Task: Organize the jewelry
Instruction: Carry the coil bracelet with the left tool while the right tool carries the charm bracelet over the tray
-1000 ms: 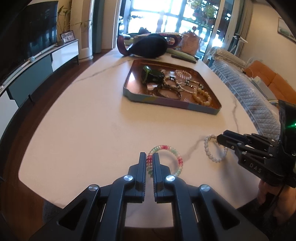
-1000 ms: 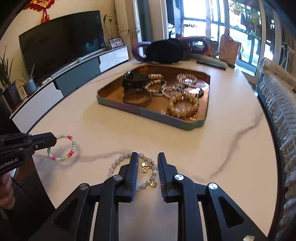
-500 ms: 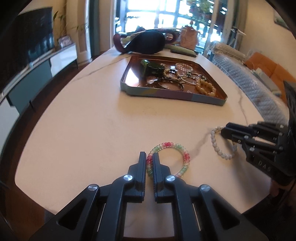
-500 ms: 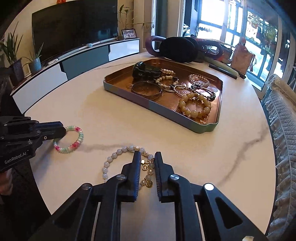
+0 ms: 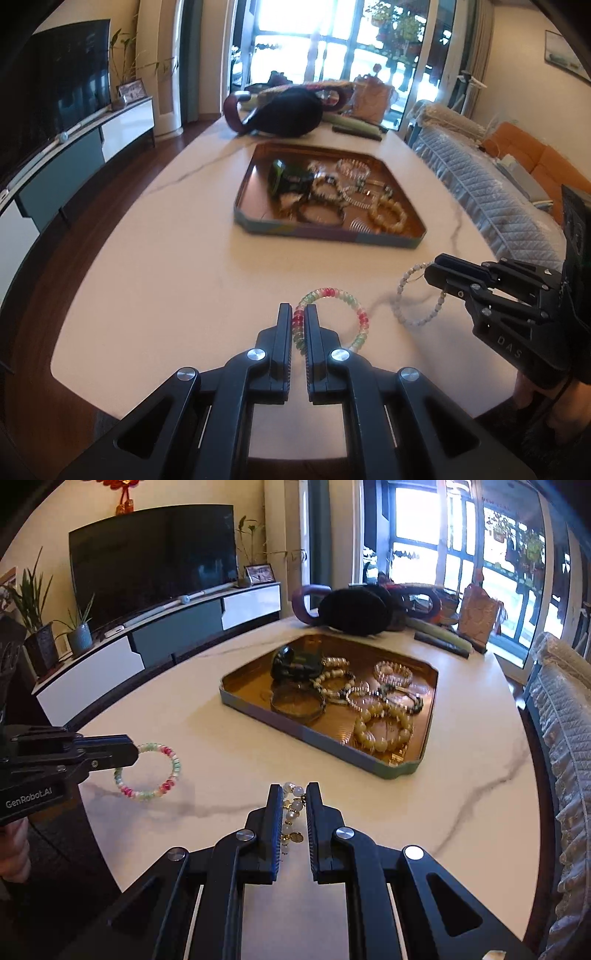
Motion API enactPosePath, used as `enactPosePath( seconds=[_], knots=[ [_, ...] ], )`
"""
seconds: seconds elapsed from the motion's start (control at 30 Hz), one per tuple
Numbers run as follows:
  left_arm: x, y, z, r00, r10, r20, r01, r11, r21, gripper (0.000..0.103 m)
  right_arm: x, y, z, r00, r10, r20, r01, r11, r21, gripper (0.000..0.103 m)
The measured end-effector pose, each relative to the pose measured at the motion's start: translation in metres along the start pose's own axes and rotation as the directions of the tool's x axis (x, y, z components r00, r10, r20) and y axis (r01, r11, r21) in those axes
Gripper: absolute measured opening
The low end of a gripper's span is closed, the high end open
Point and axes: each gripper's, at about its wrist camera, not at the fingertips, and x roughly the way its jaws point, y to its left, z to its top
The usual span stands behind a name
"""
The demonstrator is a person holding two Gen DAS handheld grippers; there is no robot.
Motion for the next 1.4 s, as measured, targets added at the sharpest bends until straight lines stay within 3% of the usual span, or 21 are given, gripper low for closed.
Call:
enactPosePath(
  seconds=[0.47,0.67,0.87,1.23,1.27,1.4],
  knots=[
    [-0.033,-0.027,0.06,0.993,-0.048,0.11,0.042,0.998,0.056,0.006,-0.068,-0.008,0.063,0.986,-0.038,0.162,0.05,0.997,-0.067,0.011],
    [-0.054,-0.035,0.108,0.976,-0.079,0.204,0.065,0.995,0.073,0.006,-0.085,-0.025,0.097,0.972,-0.066,0.224,0.076,0.997,-0.033,0.011],
    [-0.055,-0.044,0.143,0.96,-0.103,0.26,0.083,0.993,0.088,0.006,-0.079,-0.049,0.119,0.967,-0.061,0.249,0.05,0.997,0.05,0.012],
    [0.044,-0.045,0.144,0.981,-0.142,0.134,0.136,0.989,0.056,0.006,0.002,-0.078,0.106,0.988,-0.006,0.153,-0.011,0.994,0.11,0.012],
    [0.053,-0.047,0.141,0.982,-0.144,0.122,0.138,0.989,0.053,0.006,0.012,-0.08,0.103,0.99,0.001,0.142,-0.018,0.993,0.115,0.005],
    [0.092,-0.048,0.131,0.986,-0.152,0.069,0.149,0.988,0.043,0.006,0.043,-0.084,0.089,0.995,0.017,0.099,-0.03,0.992,0.121,0.005]
  ],
)
